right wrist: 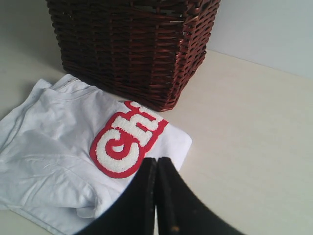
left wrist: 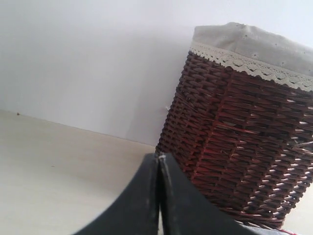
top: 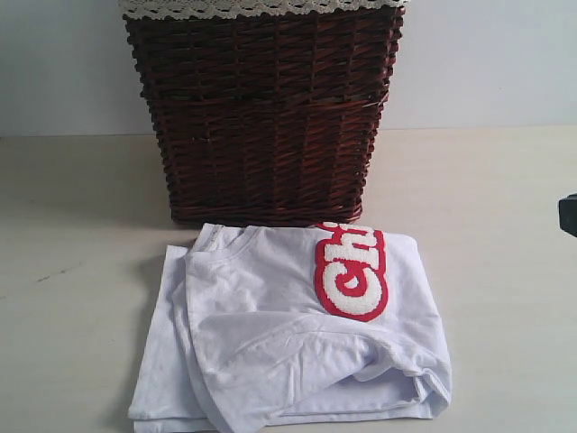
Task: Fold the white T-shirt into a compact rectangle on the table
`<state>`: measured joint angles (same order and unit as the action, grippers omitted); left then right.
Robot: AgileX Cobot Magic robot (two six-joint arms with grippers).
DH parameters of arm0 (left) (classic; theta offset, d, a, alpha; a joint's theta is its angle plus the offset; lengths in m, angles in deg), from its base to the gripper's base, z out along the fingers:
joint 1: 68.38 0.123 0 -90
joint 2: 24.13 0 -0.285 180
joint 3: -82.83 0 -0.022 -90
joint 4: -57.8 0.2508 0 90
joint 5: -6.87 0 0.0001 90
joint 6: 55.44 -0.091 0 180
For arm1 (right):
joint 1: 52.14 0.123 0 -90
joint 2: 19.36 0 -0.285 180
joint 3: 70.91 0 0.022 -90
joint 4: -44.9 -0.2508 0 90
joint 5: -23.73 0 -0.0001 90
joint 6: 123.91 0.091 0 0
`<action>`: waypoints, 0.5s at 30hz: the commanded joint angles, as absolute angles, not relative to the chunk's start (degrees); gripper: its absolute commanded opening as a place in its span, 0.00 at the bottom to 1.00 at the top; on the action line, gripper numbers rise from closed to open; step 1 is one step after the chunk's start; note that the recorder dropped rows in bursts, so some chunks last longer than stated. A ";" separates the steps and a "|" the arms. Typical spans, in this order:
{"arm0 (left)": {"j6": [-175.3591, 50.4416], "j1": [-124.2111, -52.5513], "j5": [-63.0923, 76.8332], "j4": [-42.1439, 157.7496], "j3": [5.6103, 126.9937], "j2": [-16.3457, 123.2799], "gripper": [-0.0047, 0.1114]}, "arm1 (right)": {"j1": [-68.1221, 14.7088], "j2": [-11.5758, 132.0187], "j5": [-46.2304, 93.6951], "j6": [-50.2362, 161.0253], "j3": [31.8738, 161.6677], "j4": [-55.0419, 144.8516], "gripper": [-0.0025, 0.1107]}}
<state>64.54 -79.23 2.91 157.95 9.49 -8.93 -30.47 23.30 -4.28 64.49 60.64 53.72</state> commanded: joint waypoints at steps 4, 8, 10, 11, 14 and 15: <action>49.72 -79.01 3.67 141.29 10.03 -9.23 0.04 | -30.80 23.12 -3.82 64.28 60.30 53.90 0.02; 24.26 -79.01 5.91 120.27 10.89 -9.23 0.04 | -30.80 23.12 -3.82 64.28 60.30 53.90 0.02; 9.66 -79.01 7.20 107.47 11.11 -9.23 0.04 | -30.80 23.12 -3.82 64.28 60.30 53.90 0.02; 1.90 -79.01 7.21 100.54 11.11 -9.23 0.04 | -30.80 23.12 -3.82 64.28 60.30 53.90 0.02; -15.32 -79.01 6.87 83.87 11.11 -9.23 0.04 | -30.80 23.12 -3.82 64.28 60.30 53.90 0.02; -18.22 -79.01 6.53 81.07 11.11 -9.23 0.04 | -30.80 23.12 -3.82 64.28 60.30 53.90 0.02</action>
